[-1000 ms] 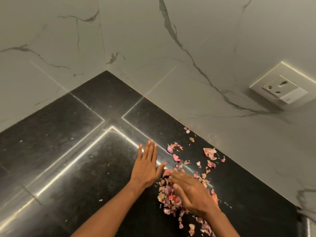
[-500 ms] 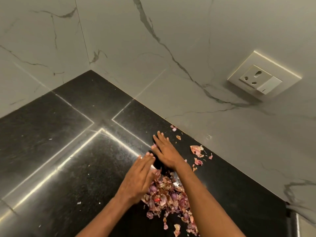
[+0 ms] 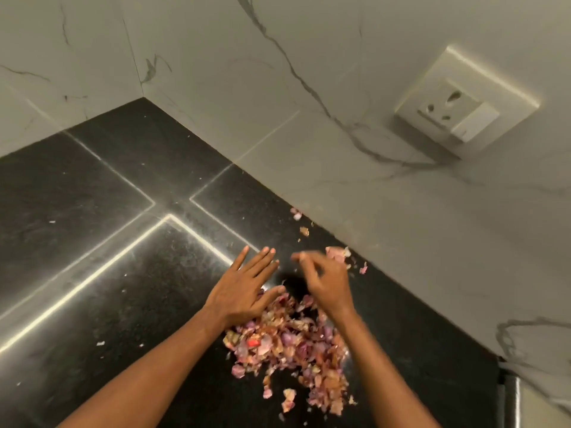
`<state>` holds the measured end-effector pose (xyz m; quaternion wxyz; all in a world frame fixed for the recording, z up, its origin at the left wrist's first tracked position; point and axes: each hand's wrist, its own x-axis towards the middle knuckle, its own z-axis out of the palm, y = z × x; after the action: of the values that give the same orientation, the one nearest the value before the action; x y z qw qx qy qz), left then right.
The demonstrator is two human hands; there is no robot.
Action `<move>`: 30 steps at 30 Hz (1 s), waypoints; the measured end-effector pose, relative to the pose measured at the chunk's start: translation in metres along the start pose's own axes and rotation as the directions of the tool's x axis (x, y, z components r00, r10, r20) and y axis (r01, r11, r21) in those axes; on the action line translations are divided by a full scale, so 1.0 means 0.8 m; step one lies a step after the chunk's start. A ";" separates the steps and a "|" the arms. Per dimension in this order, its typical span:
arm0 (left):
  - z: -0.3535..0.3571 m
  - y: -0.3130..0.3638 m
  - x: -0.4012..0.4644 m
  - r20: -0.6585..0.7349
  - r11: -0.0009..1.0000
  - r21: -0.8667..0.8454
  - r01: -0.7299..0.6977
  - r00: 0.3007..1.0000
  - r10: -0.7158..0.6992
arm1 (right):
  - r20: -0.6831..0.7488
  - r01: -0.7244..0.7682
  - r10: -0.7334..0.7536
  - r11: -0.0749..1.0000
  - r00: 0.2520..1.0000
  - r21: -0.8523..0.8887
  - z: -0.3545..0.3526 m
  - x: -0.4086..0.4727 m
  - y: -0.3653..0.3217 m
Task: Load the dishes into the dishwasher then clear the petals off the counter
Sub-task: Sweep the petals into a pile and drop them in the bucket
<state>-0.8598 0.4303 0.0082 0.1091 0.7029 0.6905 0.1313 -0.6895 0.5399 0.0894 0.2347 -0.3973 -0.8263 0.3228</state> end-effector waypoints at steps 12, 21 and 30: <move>0.002 0.001 0.004 -0.110 0.999 -0.041 0.035 0.993 -0.040 | 0.283 0.101 0.049 0.866 0.958 -0.490 0.064 0.133 0.055; 0.004 0.001 0.004 -0.128 0.995 -0.071 0.063 0.989 -0.072 | -0.028 -0.004 -0.003 0.976 1.000 -0.219 0.029 0.089 0.055; 0.004 0.003 0.005 -0.218 0.991 -0.126 0.045 0.973 -0.072 | 0.459 0.140 -0.081 0.986 0.885 -0.095 0.053 0.022 0.049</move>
<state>-0.8563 0.4342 0.0060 0.0773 0.6555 0.7095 0.2470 -0.7069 0.5585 0.0347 0.0282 -0.2773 -0.8982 0.3399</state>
